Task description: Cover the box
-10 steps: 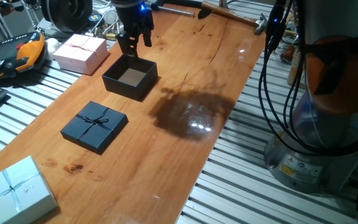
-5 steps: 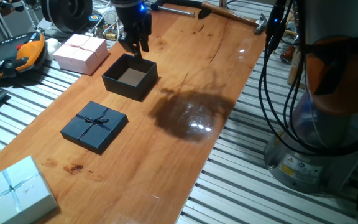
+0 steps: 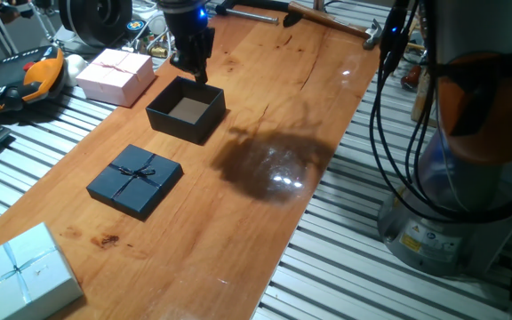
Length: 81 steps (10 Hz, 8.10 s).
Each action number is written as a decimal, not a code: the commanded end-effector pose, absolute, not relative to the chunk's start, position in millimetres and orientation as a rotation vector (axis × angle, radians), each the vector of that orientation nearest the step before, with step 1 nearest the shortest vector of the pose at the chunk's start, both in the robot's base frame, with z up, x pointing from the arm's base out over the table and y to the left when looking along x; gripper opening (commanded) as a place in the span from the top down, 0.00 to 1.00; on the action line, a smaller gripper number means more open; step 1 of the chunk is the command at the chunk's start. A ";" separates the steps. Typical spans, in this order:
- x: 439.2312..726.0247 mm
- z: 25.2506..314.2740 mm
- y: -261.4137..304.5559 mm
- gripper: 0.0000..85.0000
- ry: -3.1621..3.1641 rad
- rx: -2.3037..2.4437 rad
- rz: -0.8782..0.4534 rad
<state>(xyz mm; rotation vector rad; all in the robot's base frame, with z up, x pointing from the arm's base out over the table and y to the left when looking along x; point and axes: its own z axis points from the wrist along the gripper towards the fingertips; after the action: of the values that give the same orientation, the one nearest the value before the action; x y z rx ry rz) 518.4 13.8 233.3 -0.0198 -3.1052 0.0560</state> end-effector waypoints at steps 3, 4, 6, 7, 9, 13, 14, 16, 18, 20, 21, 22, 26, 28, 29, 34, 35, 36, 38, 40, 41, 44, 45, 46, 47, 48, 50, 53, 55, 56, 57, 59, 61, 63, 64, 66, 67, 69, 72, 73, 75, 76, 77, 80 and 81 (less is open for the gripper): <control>517.3 224.3 28.4 1.00 -3.119 -0.038 0.048; 515.8 221.5 37.2 1.00 -3.116 -0.047 0.034; 514.4 215.7 51.8 1.00 -3.125 -0.060 0.070; 513.6 212.0 56.0 1.00 -3.135 -0.052 0.096; 515.3 203.5 62.5 1.00 -3.140 -0.031 0.070; 522.2 197.8 100.1 1.00 -3.148 -0.137 0.050; 522.9 195.5 102.5 1.00 -3.153 -0.134 0.062; 525.0 187.9 109.2 1.00 -3.168 -0.115 0.052; 527.2 182.9 115.4 1.00 -3.157 -0.127 0.038; 527.5 182.1 119.4 1.00 -3.150 -0.115 0.036; 527.7 181.6 119.2 1.00 -3.148 -0.105 0.028; 527.4 181.1 119.3 1.00 -3.149 -0.096 0.024; 527.4 181.1 119.3 1.00 -3.142 -0.055 0.007; 527.4 181.1 119.3 1.00 -3.154 0.013 0.010; 527.4 181.1 119.3 1.00 -3.154 0.028 0.027; 527.4 181.1 119.3 1.00 -3.157 0.035 0.024; 527.5 181.1 119.4 1.00 -3.159 0.033 0.017; 529.6 179.4 121.7 1.00 -3.171 0.023 0.007; 539.4 170.3 127.0 1.00 -3.183 0.033 0.003; 552.7 159.5 133.1 1.00 -3.186 0.038 0.008; 558.6 153.9 135.9 1.00 -3.186 0.038 0.008; 570.6 135.7 146.1 1.00 -3.191 0.033 -0.007; 572.9 131.2 148.5 1.00 -3.185 0.032 -0.012; 574.6 126.5 150.8 1.00 -3.180 0.027 -0.026; 576.1 122.3 153.8 1.00 -3.180 0.020 -0.029; 577.0 119.3 156.0 1.00 -3.180 0.015 -0.027; 579.3 115.5 158.1 1.00 -3.194 0.020 -0.014; 585.1 106.8 160.2 1.00 -3.206 0.013 -0.002; 587.5 101.9 159.8 1.00 -3.206 0.015 -0.007; 588.1 99.3 160.0 1.00 -3.202 0.023 -0.017; 588.1 99.3 160.0 1.00 -3.197 0.035 -0.016; 588.1 99.3 160.0 1.00 -3.185 0.033 -0.002; 588.1 99.3 160.0 1.00 -3.166 0.052 0.018; 588.1 99.3 160.0 1.00 -3.158 0.071 0.017; 588.1 99.3 160.0 1.00 -3.158 0.076 0.020; 588.1 99.3 160.0 1.00 -3.158 0.076 0.013; 588.1 99.3 159.9 1.00 -3.158 0.078 0.005; 588.6 99.1 160.7 1.00 -3.171 0.086 0.008; 594.1 95.8 165.0 1.00 -3.181 0.081 -0.008; 594.3 96.5 167.1 1.00 -3.176 0.074 -0.004; 595.2 98.2 170.8 1.00 -3.164 0.071 -0.050; 596.0 96.5 171.8 0.80 -3.171 0.074 0.028; 598.0 94.6 172.5 0.60 -3.190 0.073 0.070; 601.2 89.1 173.3 0.60 -3.202 0.103 0.050; 602.2 87.9 173.1 0.60 -3.208 0.108 0.033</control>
<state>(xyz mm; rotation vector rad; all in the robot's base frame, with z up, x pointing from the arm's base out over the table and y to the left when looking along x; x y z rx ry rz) 602.6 173.1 87.5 0.1071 -3.2117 0.0299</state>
